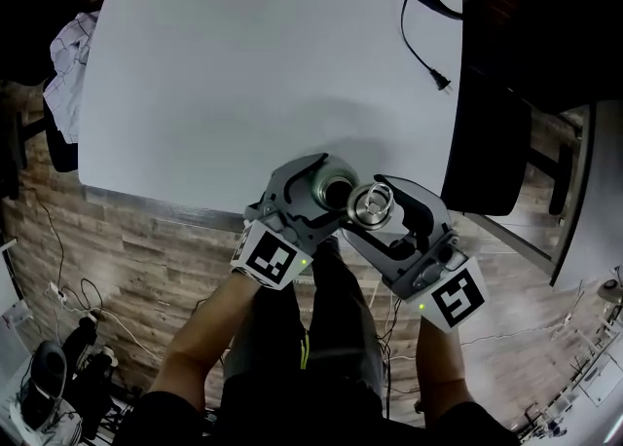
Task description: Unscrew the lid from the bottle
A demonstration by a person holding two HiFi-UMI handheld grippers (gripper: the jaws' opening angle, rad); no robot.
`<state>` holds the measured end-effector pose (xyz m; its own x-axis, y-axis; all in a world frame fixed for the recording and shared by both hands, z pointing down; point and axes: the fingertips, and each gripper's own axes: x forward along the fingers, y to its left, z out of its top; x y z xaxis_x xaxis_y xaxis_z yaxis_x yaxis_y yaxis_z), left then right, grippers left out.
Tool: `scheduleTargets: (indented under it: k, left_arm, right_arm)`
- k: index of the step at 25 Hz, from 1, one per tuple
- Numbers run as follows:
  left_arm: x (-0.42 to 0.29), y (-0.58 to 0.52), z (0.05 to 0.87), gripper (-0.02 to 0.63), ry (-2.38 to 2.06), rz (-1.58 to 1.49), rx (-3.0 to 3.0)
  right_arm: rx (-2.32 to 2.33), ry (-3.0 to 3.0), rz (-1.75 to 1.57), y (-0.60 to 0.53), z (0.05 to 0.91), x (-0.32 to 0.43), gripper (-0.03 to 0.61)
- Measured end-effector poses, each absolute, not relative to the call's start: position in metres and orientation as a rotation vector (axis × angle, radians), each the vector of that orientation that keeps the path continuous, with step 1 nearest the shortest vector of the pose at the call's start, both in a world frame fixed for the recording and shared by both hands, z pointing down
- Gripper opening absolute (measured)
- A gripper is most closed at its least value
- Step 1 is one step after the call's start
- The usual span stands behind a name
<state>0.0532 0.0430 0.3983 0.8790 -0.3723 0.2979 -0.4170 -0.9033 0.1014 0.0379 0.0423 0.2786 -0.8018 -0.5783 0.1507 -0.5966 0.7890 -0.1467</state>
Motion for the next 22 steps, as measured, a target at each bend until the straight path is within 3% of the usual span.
scheduleTargets:
  k: [22]
  left_arm:
    - [0.019,0.050,0.374,0.385,-0.708,0.399,2.860]
  right_arm:
    - [1.084,-2.797,0.300,0.032,0.256,0.062,0.267]
